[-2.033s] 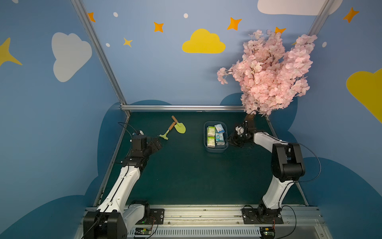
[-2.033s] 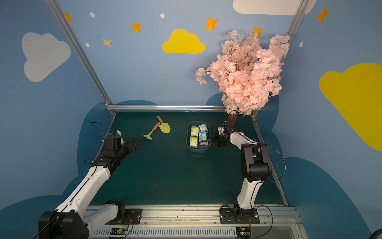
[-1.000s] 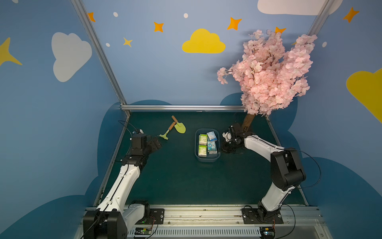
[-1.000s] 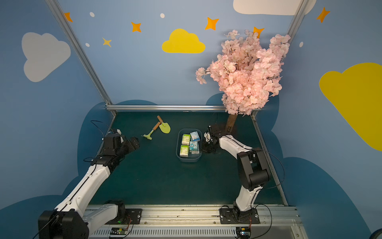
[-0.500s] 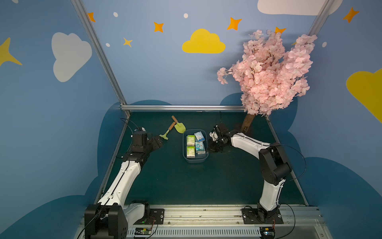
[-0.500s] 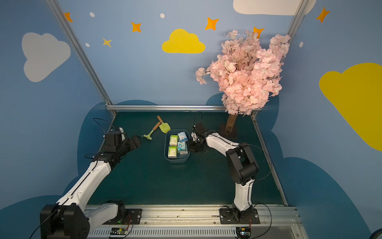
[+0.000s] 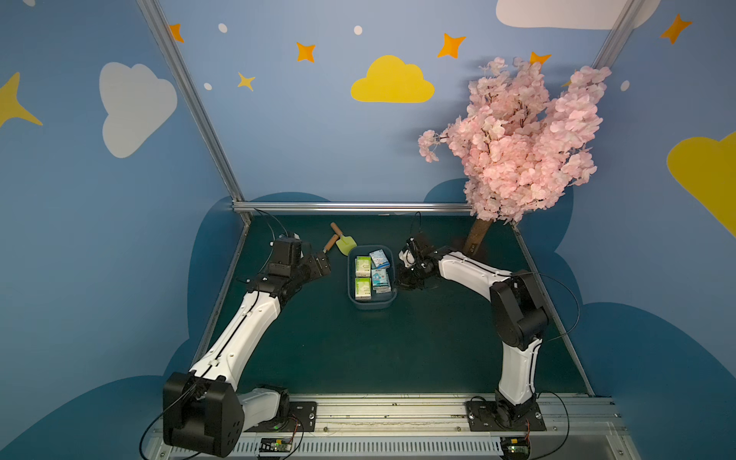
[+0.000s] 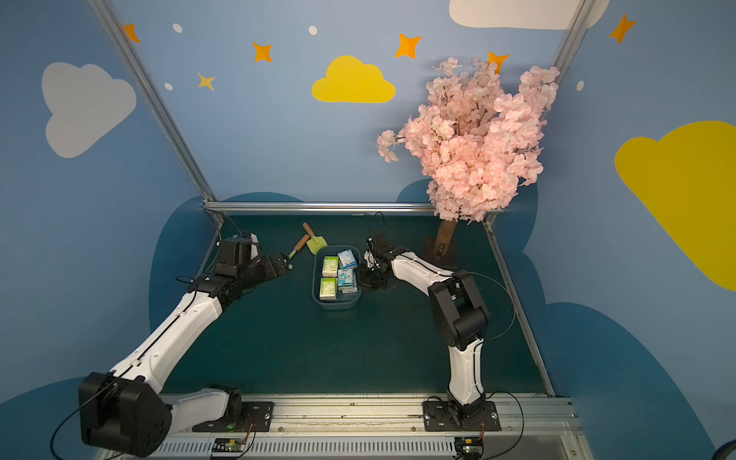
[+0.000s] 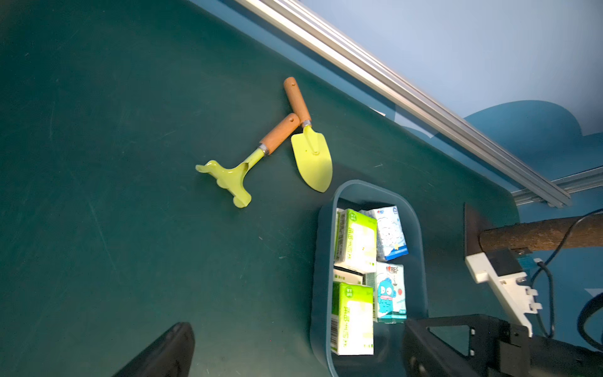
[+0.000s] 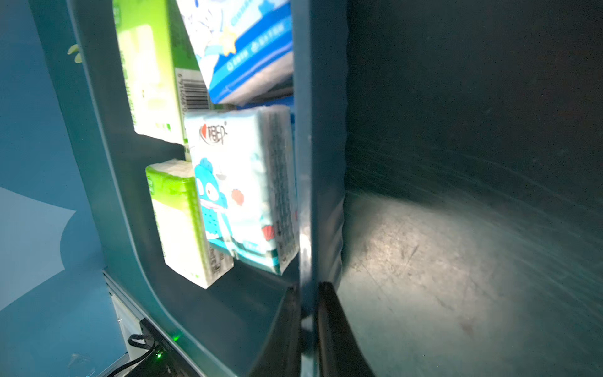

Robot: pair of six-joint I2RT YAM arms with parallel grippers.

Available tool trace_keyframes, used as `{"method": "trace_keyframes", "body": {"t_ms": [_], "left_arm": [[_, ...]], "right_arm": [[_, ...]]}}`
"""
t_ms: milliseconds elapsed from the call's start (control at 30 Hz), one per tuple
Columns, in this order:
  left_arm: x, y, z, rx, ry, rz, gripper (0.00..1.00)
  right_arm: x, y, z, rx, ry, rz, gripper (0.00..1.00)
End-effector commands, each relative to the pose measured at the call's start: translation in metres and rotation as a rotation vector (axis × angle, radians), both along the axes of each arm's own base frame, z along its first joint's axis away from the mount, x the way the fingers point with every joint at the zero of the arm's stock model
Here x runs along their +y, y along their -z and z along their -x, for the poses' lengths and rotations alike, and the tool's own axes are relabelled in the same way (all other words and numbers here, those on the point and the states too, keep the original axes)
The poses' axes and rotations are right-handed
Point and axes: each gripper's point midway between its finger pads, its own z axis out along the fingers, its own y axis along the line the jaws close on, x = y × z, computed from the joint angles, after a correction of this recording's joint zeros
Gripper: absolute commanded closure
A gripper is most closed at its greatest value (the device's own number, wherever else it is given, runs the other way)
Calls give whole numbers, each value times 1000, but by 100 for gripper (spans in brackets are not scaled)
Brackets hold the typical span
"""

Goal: Take the pocket tissues out of the storage box
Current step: Move the storage box to the center of the board, then pick up the pocket tissues from the storage box.

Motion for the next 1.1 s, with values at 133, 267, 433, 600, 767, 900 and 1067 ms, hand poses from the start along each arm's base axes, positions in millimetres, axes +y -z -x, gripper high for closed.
{"method": "trace_keyframes", "body": {"t_ms": [133, 267, 433, 600, 767, 900, 1067], "left_arm": [[-25, -10, 2, 117, 61, -21, 0], [-47, -5, -4, 167, 123, -67, 0], [-76, 6, -14, 213, 210, -138, 0], [-96, 18, -30, 261, 268, -213, 3], [-111, 38, -50, 325, 310, -273, 7], [-120, 56, -63, 377, 325, -288, 13], [-129, 77, -77, 432, 329, -298, 18]], "right_arm": [[-19, -28, 0, -30, 19, 18, 64], [-42, -41, 5, -60, 40, 53, 61], [-77, -62, 14, -129, 78, 102, 57], [-114, -86, 21, -225, 142, 142, 54], [-152, -104, 27, -311, 243, 188, 53], [-180, -115, 32, -380, 343, 251, 52], [-205, -128, 39, -478, 384, 308, 49]]}}
